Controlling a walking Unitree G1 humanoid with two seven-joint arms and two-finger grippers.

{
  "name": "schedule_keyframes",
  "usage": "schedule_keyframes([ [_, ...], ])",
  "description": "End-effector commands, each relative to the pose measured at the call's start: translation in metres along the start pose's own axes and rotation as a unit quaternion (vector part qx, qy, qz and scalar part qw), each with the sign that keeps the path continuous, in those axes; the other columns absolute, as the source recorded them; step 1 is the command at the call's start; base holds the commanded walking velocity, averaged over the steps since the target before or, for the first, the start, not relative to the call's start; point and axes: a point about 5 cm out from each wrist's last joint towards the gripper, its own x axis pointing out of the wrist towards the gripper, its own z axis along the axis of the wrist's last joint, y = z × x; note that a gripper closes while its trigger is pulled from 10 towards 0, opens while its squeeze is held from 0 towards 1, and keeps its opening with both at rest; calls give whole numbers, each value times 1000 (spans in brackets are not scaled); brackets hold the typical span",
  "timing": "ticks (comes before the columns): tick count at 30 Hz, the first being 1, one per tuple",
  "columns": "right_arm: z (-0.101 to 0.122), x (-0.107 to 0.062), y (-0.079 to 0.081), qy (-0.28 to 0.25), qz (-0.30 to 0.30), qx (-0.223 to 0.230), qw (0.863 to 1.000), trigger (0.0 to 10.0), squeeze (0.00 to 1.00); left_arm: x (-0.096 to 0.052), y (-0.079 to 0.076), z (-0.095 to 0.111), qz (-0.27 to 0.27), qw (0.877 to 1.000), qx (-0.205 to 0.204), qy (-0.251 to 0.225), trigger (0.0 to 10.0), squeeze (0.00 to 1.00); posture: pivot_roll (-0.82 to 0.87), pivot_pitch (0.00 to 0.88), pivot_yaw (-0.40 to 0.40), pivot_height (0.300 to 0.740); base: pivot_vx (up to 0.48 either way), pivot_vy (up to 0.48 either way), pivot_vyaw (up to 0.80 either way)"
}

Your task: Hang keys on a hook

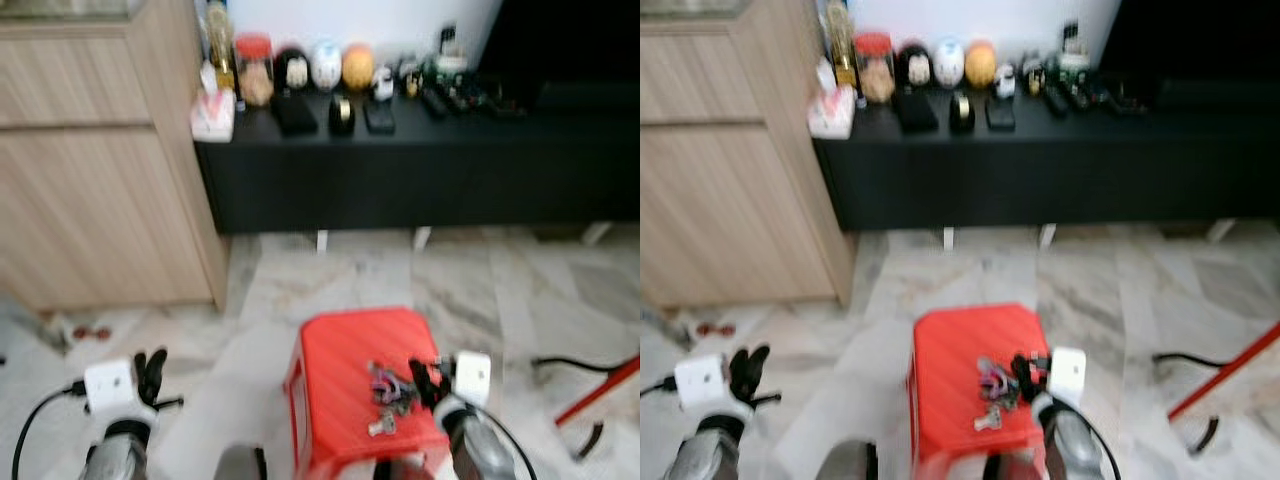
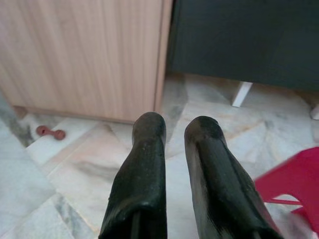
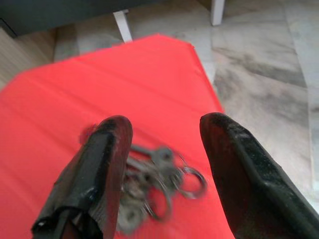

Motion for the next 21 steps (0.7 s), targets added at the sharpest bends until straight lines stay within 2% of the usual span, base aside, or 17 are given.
schedule_keyframes([
  [1, -2, -1, -2, 7, 0, 4, 1000, 10000, 0, -1, -3, 0, -6, 1000, -2, -1, 10000, 0, 204, 76, -85, 636, 0, 0, 0],
  [6, -9, -4, -3, 24, -4, 13, 1000, 10000, 0, -1, -3, -1, -7, 1000, 1, 1, 10000, 0, 203, 79, -85, 636, 0, 0, 0],
  [10, -19, -6, -3, 57, 1, 32, 998, 10000, 0, -1, -2, -1, -6, 1000, 2, 2, 10000, 0, 203, 84, -87, 636, 0, 0, 0],
  [11, -21, -7, -1, 62, 8, 33, 997, 10000, 925, -1, -2, -1, -6, 1000, 2, 2, 10000, 0, 204, 84, -87, 636, 0, 0, 0],
  [12, -22, -7, 0, 66, 14, 29, 997, 10000, 1000, -1, -2, -1, -5, 1000, 2, 2, 10000, 0, 204, 84, -87, 636, 0, 0, 0],
  [16, -23, -6, 1, 73, 12, 24, 997, 10000, 1000, -1, -1, -2, -3, 1000, 3, 3, 10000, 0, 208, 83, -90, 636, 0, 0, 0],
  [17, -22, -6, 1, 74, 11, 23, 997, 10000, 769, -1, -1, -2, -3, 1000, 3, 3, 10000, 0, 208, 83, -90, 636, 0, 0, 0],
  [18, -22, -5, 1, 75, 11, 22, 997, 10000, 141, -1, -1, -2, -3, 1000, 3, 3, 10000, 0, 209, 84, -90, 636, 0, 0, 0],
  [19, -21, -5, 1, 75, 11, 22, 997, 10000, 141, -1, -1, -2, -3, 1000, 3, 3, 10000, 0, 209, 84, -90, 636, 0, 0, 0],
  [20, -21, -4, 2, 76, 11, 21, 997, 10000, 0, -1, -1, -2, -3, 1000, 3, 3, 10000, 0, 210, 85, -91, 636, 0, 0, 0],
  [21, -20, -3, 1, 78, 10, 20, 997, 10000, 0, -1, -1, -1, -3, 1000, 3, 2, 10000, 0, 210, 87, -92, 636, 0, 0, 0],
])
